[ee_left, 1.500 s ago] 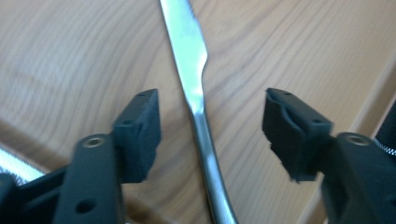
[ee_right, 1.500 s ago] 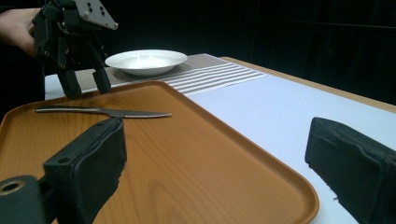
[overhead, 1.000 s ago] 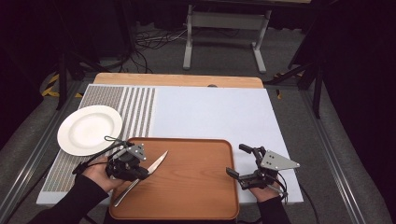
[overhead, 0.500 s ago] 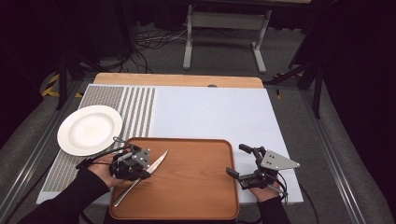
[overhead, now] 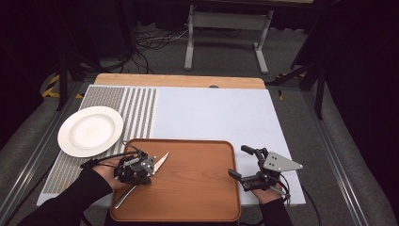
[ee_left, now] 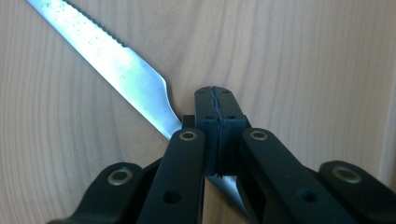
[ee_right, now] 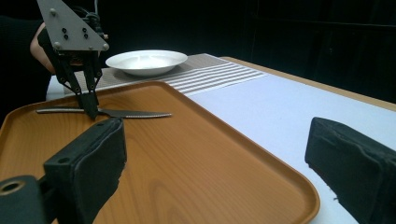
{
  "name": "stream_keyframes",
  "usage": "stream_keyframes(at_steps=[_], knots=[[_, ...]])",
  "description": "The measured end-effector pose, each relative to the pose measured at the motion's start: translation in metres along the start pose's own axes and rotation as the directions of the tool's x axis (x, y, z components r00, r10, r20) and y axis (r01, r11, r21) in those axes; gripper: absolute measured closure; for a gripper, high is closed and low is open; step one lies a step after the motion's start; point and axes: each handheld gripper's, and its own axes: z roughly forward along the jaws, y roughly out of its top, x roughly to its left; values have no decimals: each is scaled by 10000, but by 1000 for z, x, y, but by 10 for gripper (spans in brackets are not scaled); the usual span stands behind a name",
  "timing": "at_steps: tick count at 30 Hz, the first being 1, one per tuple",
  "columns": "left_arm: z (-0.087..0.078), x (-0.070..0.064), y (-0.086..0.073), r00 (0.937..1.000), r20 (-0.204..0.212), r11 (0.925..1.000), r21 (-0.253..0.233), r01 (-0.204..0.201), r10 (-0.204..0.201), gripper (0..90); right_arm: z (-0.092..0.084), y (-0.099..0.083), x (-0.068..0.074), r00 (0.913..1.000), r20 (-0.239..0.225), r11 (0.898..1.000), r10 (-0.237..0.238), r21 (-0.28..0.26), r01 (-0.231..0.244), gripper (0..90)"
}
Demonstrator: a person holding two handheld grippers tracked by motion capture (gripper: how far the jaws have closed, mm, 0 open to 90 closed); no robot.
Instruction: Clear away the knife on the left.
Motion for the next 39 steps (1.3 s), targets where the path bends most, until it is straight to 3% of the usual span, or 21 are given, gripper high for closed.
stream_keyframes(at_steps=[8,28,39], knots=[[0,0,-1,10000,12,10000,21,46,-46,900,0,0,0,10000,-16,10000,-32,7,32,61],[-4,7,-16,9965,-16,9964,-99,836,-836,900,1,0,1,10000,-92,10000,-30,39,30,63],[-6,8,-28,9913,-94,9912,-212,1308,-1310,900,1,0,1,9999,-110,10000,-20,34,20,63]])
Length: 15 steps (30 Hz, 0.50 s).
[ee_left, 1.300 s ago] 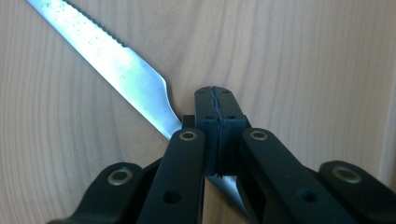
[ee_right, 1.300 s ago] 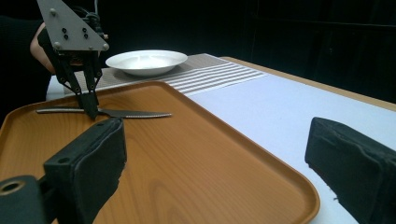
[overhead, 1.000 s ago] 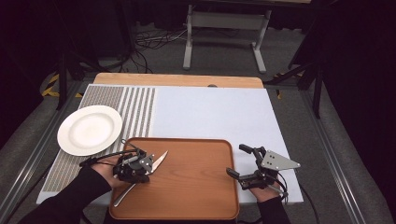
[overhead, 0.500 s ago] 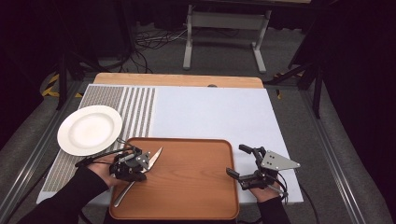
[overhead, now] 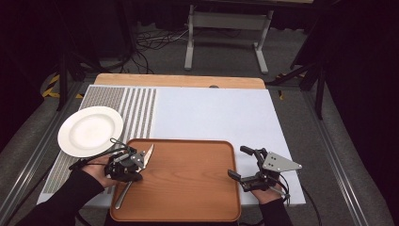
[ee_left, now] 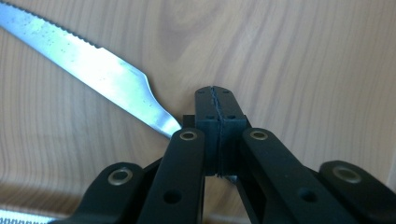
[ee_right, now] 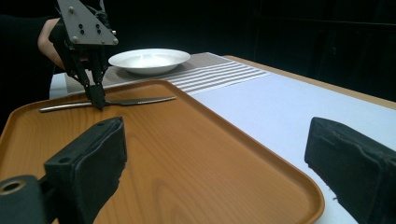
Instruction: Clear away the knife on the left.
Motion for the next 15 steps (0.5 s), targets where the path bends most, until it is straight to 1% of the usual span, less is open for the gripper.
stream_keyframes(at_steps=[2,3,6,9,15], knots=[[-1,1,-4,9999,-39,10000,-4,98,-98,900,0,0,0,10000,8,10000,7,-8,-7,63],[-1,1,-5,9997,-70,9998,-38,219,-219,900,0,0,0,10000,9,10000,5,-9,-5,63],[-2,2,-8,9997,-113,9997,-5,237,-237,900,0,0,0,10000,1,10000,5,-10,-5,63],[-3,2,-13,9992,-113,9993,-47,377,-377,900,0,0,0,10000,4,10000,22,-6,-22,63],[-4,3,-18,9988,-75,9987,-92,492,-493,900,0,0,0,10000,13,10000,42,-11,-42,63]])
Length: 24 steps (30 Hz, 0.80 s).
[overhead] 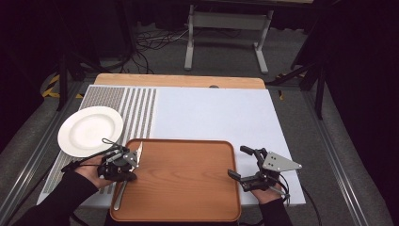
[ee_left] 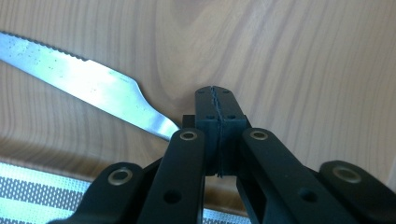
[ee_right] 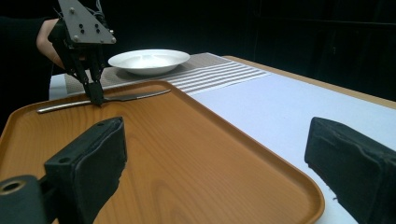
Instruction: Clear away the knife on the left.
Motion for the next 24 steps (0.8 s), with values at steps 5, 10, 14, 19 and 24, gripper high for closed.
stream_keyframes(at_steps=[5,10,14,19,24], knots=[[-1,-1,-3,9998,-150,9999,77,99,-98,900,0,0,0,10000,2,10000,18,1,-18,63],[-3,-3,-9,9996,-218,9997,157,184,-181,900,0,0,0,10000,3,10000,9,-9,-9,63],[-3,-6,-10,9996,-253,9996,212,162,-156,900,-1,0,0,10000,-1,10000,4,-12,-4,63],[-3,-6,-11,9995,-251,9996,222,184,-178,900,0,0,1,10000,-8,10000,2,24,-1,63],[-7,-5,-12,9993,-209,9995,-114,294,-296,827,0,0,0,10000,2,10000,26,10,-26,63]])
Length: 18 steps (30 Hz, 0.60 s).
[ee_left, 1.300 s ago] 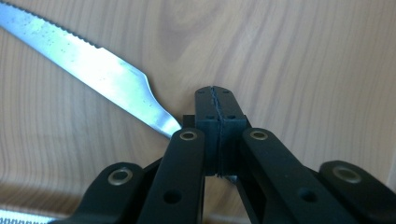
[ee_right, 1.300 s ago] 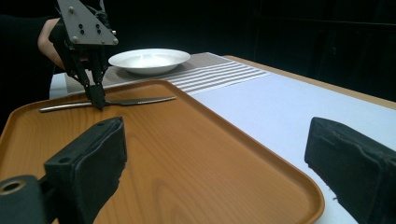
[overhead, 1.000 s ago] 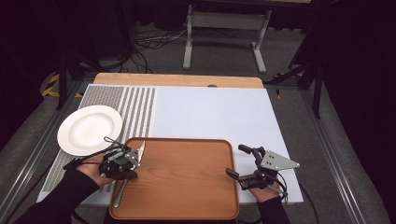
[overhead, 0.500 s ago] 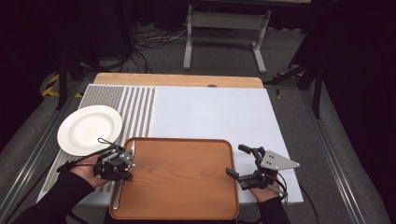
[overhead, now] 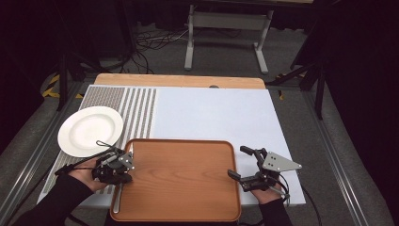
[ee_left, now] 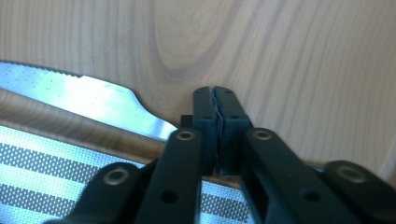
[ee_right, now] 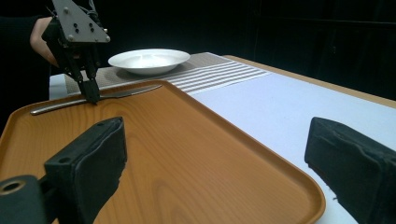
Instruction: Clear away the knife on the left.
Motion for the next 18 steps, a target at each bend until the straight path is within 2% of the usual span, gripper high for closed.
stream_keyframes(at_steps=[1,4,5,6,7,8,9,10,11,12,13,14,16,18], knots=[[-5,1,0,9998,98,9990,-412,155,-151,725,0,0,0,10000,-15,10000,0,17,1,63],[-10,1,-1,9993,-22,9960,-814,368,-371,483,0,0,0,10000,-24,10000,-15,20,15,63],[-12,0,-1,9989,-181,9942,-997,416,-436,417,0,0,0,10000,-22,10000,-12,11,12,63],[-14,0,-1,9983,-263,9915,-1211,480,-515,368,0,0,0,10000,-23,10000,-6,4,6,63],[-14,0,-1,9983,-263,9915,-1211,480,-515,305,0,0,0,10000,-23,10000,-6,4,6,63],[-16,0,-2,9973,-353,9881,-1420,585,-641,305,0,0,0,10000,-23,10000,-7,-1,7,63],[-20,-1,-3,9955,-507,9802,-1853,696,-803,222,1,0,0,10000,-29,10000,-34,14,34,63],[-20,-1,-3,9955,-507,9802,-1853,696,-803,189,1,0,0,10000,-29,10000,-34,14,34,63],[-22,-1,-4,9942,-556,9759,-2034,786,-916,189,1,0,0,10000,-36,10000,-36,20,36,63],[-25,-2,-5,9926,-639,9672,-2392,854,-1035,109,2,0,0,10000,-57,10000,-22,42,22,63],[-25,-2,-5,9926,-639,9672,-2392,854,-1035,98,2,0,0,10000,-57,10000,-22,42,22,63],[-31,-2,-7,9921,-636,9554,-2823,862,-1083,82,2,0,0,10000,-42,10000,-28,55,28,64],[-34,-3,-9,9907,-648,9435,-3181,931,-1196,54,1,0,0,10000,-10,10000,-36,53,36,64],[-38,-3,-12,9897,-624,9259,-3648,979,-1292,36,1,0,0,10000,4,10000,-32,50,32,64]])
